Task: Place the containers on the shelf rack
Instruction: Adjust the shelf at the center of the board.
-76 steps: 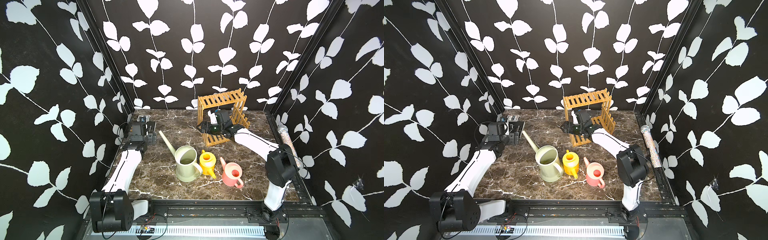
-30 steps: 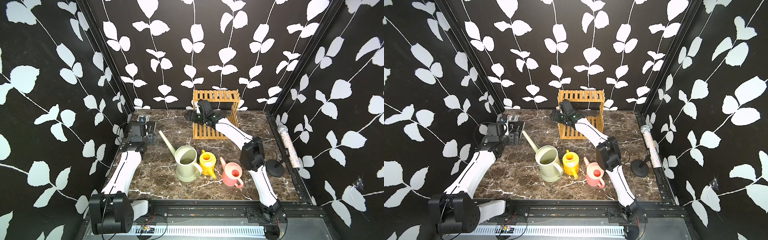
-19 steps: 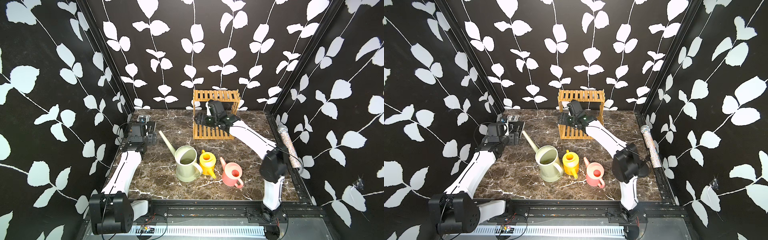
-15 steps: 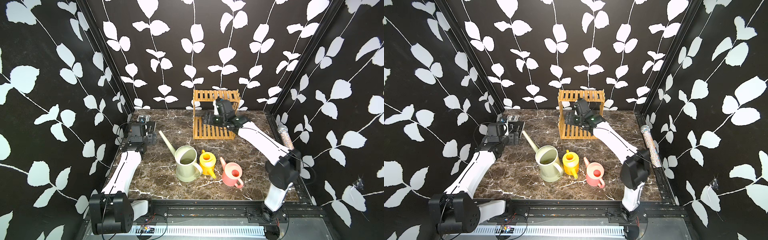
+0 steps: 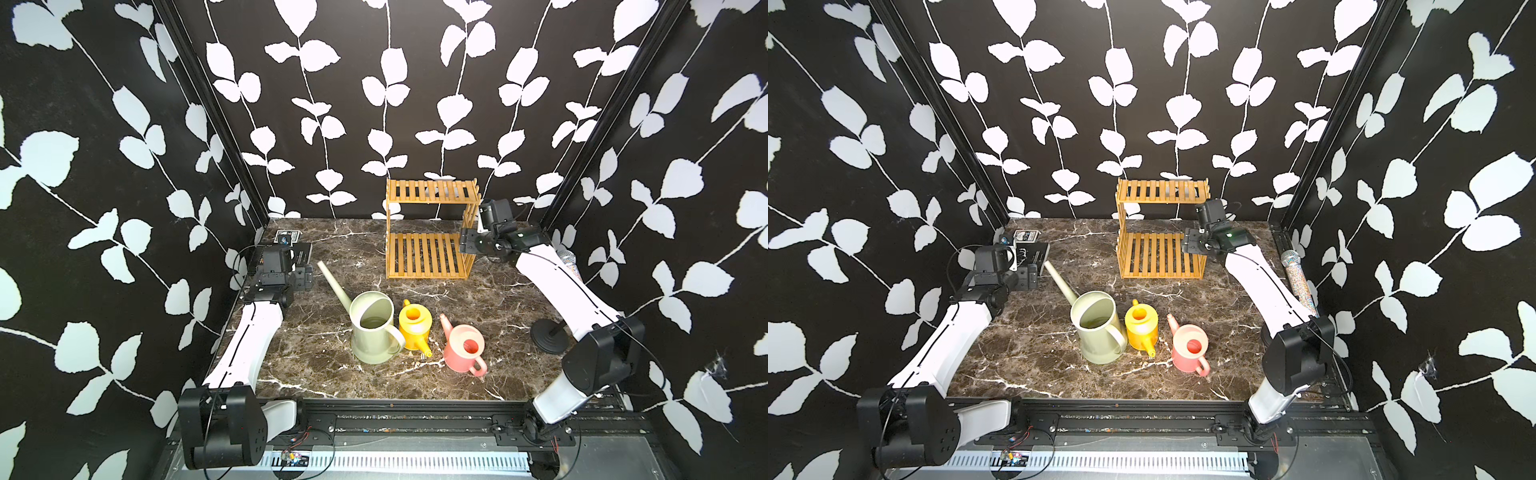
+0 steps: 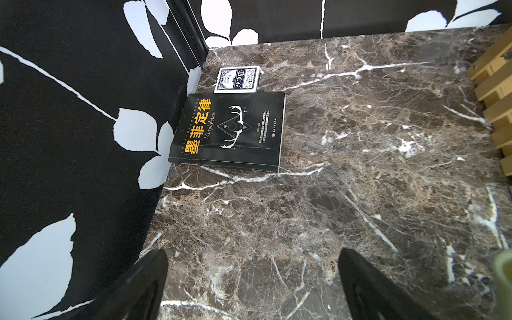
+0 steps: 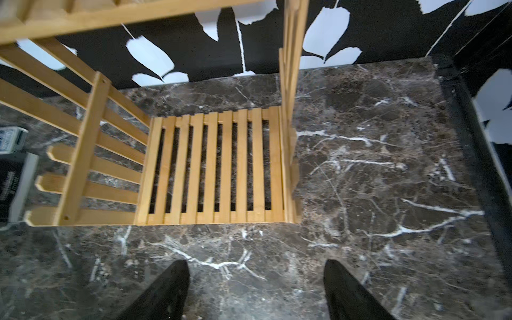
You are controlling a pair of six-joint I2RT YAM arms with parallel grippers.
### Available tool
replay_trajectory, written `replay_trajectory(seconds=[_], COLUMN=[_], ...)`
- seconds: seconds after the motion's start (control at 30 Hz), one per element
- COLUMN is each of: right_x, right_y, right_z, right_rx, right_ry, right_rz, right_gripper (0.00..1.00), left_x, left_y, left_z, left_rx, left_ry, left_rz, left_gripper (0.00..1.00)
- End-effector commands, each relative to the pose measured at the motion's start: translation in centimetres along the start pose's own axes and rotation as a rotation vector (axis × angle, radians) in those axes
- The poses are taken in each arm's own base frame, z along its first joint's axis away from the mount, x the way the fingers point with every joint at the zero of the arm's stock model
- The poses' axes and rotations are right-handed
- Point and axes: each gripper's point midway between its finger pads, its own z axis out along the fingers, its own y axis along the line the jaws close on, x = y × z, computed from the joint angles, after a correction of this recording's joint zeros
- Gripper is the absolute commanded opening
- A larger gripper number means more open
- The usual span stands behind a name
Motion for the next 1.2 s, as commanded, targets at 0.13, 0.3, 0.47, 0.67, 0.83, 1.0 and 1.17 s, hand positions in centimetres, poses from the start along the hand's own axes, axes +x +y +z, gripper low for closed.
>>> replay_trajectory(seconds=[0.13,0.3,0.47,0.67,0.83,1.0,1.17], right_x=[0.3,-0.3,-0.9,-0.9,-0.9,-1.5,-1.7], right_y=[-2.6,-2.8,-2.5,-1.8,-1.8,-2.9,-4.1], right_z=[2.7,5.0,6.6,7.6,7.8,7.7,8.4], right_rx=[0.077,0.075,0.065,0.033,0.039,0.087,0.095], right_ry=[0.052,0.059,0.073,0.085,0.085,0.075,0.096], right_rz=[-0.051,-0.053,-0.053,-0.031,-0.039,-0.059,-0.040], right_gripper=[0.70,0.62,0.45,0.36,0.36,0.44,0.44], left_x=[-0.2,-0.3,-0.6,-0.7,-0.6,-0.8,-0.6], left_y=[0.1,0.4,0.7,0.7,0.6,0.8,0.5], left_z=[-0.3,-0.3,-0.8,-1.0,-0.8,-1.0,-1.0], left_rx=[0.004,-0.011,-0.019,-0.013,-0.012,-0.018,-0.002], left_ry=[-0.006,-0.015,-0.017,-0.021,-0.026,-0.030,-0.023], left_rz=[-0.008,-0.007,-0.006,-0.009,-0.010,-0.010,-0.011], left_gripper=[0.99,0.99,0.99,0.99,0.99,0.98,0.98])
